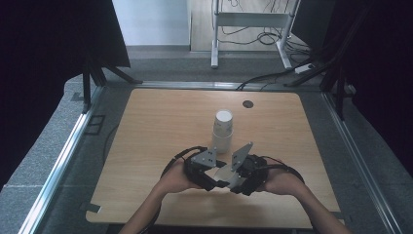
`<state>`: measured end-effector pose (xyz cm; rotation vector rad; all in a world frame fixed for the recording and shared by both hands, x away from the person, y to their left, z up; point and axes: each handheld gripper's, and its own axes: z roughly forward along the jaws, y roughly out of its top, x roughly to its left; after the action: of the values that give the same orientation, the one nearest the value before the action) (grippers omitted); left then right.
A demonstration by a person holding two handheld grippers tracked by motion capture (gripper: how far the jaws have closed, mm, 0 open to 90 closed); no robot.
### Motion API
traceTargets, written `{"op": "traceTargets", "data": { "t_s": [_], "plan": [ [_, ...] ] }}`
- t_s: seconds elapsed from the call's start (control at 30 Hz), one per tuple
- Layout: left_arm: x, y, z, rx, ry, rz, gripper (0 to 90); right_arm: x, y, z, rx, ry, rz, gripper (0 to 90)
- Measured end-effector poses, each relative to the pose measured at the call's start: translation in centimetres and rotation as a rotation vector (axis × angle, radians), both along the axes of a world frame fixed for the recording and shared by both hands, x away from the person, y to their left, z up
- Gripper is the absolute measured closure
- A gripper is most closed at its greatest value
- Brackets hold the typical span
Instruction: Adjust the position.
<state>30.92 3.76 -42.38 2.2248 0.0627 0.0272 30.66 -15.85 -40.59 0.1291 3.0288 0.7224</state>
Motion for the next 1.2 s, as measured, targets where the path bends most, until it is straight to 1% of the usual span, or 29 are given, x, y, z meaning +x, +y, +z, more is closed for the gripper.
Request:
{"op": "traceTargets", "data": {
  "t_s": [0.07,0.17,0.3,0.33,0.37,0.4,0.43,0.47,0.53,0.63,0.7,0.8,0.93,1.2],
  "plan": [
    [0.0,-0.1,0.0,0.006,-0.005,-0.002,36.9,0.1,0.1,0.0,-0.006,0.004,-0.001,36.4],
    [0.0,0.0,0.0,0.008,-0.006,0.001,36.9,0.2,0.0,0.0,-0.007,0.012,-0.006,37.7],
    [0.0,0.0,0.1,-0.003,0.000,0.002,36.9,0.2,-0.1,0.1,0.009,0.012,-0.017,39.1],
    [0.0,0.1,0.1,-0.011,-0.003,0.004,36.4,0.2,-0.2,0.0,0.022,0.017,-0.019,39.3],
    [0.0,0.2,0.1,-0.020,0.004,0.005,35.7,0.1,-0.4,0.0,0.037,0.020,-0.029,39.4],
    [0.0,0.3,0.2,-0.030,0.003,0.005,34.5,0.2,-0.5,0.0,0.056,0.016,-0.024,39.3],
    [0.1,0.4,0.2,-0.037,0.006,0.008,33.3,0.2,-0.7,0.0,0.076,0.020,-0.032,39.1],
    [0.1,0.5,0.3,-0.047,0.006,0.013,32.3,0.2,-0.8,0.0,0.085,0.020,-0.037,39.0],
    [0.2,0.6,0.4,-0.069,0.014,0.022,28.5,0.1,-1.1,0.1,0.113,0.012,-0.048,38.9],
    [0.3,0.9,0.6,-0.102,0.034,0.027,24.5,0.1,-1.8,0.3,0.170,0.016,-0.063,38.7],
    [0.4,1.0,0.7,-0.119,0.039,0.029,24.1,0.1,-2.3,0.3,0.200,0.012,-0.077,38.6],
    [0.5,1.2,0.8,-0.152,0.060,0.035,22.3,0.1,-3.0,0.1,0.257,0.018,-0.095,38.5],
    [0.6,1.2,0.9,-0.173,0.072,0.040,20.6,-0.1,-3.8,-0.2,0.336,0.012,-0.109,38.4],
    [0.5,1.1,1.0,-0.194,0.078,0.042,20.3,-0.5,-4.5,-1.3,0.455,-0.007,-0.132,38.3]
  ]
}}
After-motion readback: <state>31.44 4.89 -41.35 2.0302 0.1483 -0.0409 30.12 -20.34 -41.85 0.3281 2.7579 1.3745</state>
